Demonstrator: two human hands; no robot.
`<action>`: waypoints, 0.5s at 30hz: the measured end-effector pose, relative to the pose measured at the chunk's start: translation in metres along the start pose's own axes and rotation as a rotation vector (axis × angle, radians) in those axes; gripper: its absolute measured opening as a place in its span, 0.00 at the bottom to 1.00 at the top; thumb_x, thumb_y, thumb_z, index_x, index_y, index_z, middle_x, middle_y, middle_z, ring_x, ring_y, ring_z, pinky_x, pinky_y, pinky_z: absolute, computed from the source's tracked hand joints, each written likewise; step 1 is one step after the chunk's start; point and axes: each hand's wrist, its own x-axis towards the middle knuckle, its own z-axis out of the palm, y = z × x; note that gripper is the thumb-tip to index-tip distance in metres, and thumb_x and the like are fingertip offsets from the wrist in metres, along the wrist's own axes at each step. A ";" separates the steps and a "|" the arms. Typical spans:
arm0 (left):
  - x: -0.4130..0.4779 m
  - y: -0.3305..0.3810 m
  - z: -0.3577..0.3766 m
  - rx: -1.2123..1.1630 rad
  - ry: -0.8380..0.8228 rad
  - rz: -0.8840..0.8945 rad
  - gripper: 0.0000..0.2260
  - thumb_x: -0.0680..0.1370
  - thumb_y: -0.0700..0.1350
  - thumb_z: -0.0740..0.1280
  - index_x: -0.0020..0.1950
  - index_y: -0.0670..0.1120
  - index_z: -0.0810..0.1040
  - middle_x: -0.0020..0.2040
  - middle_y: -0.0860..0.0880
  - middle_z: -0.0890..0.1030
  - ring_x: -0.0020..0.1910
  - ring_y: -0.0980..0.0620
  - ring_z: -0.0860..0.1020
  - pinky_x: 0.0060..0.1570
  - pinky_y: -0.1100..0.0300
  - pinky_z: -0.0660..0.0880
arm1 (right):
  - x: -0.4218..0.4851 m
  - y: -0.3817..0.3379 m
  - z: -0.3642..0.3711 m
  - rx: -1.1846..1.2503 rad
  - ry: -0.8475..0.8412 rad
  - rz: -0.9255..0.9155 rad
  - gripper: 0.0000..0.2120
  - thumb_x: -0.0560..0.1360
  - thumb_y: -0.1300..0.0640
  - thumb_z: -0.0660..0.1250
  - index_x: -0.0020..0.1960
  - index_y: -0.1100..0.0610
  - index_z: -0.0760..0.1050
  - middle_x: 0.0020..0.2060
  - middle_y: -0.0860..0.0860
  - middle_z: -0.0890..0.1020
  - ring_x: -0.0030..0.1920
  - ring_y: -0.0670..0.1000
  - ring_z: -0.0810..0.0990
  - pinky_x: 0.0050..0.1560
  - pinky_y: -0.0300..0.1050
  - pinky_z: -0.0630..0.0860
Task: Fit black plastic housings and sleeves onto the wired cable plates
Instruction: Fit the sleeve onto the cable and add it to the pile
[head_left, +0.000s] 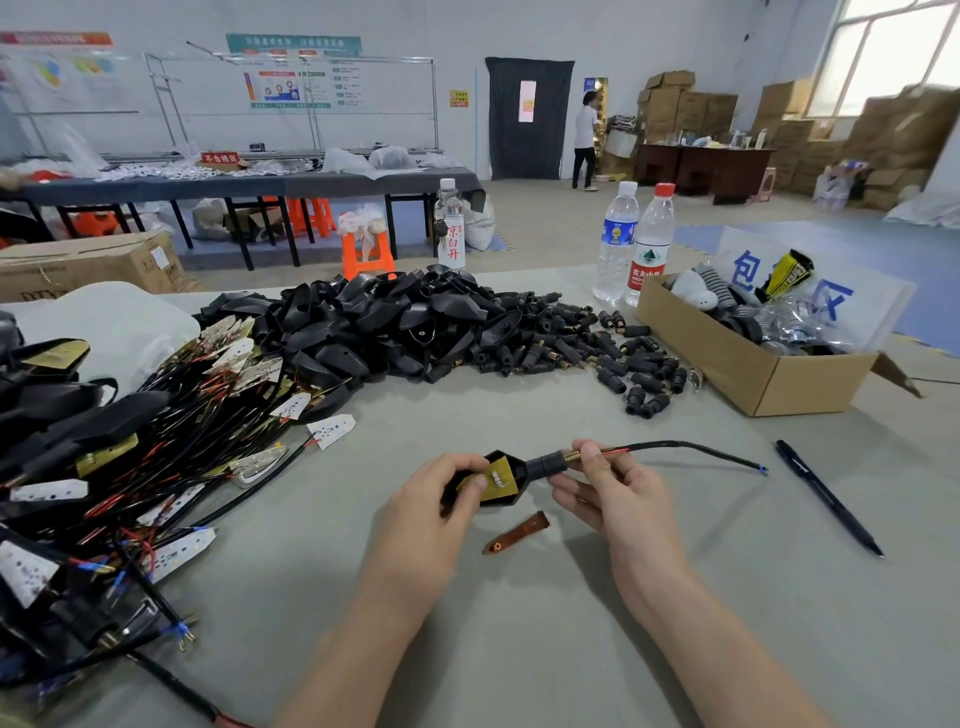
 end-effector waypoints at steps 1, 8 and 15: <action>-0.001 0.001 0.000 0.048 -0.011 0.031 0.09 0.80 0.51 0.67 0.55 0.66 0.75 0.51 0.67 0.78 0.43 0.63 0.76 0.42 0.66 0.72 | 0.000 0.000 0.000 0.001 0.000 0.001 0.06 0.81 0.58 0.64 0.51 0.59 0.79 0.45 0.55 0.86 0.43 0.54 0.87 0.39 0.39 0.82; -0.003 0.006 -0.004 0.225 -0.074 0.082 0.09 0.82 0.52 0.63 0.61 0.58 0.76 0.55 0.63 0.77 0.50 0.59 0.77 0.51 0.53 0.76 | -0.001 0.001 0.000 -0.037 -0.018 -0.010 0.06 0.81 0.58 0.65 0.51 0.58 0.80 0.43 0.53 0.86 0.42 0.53 0.87 0.39 0.39 0.81; -0.002 0.004 -0.001 0.188 -0.089 0.042 0.04 0.81 0.48 0.66 0.52 0.58 0.75 0.50 0.63 0.76 0.51 0.62 0.73 0.48 0.65 0.70 | 0.001 0.003 0.000 -0.044 -0.039 -0.013 0.07 0.80 0.57 0.66 0.48 0.58 0.81 0.44 0.53 0.86 0.43 0.52 0.86 0.42 0.38 0.81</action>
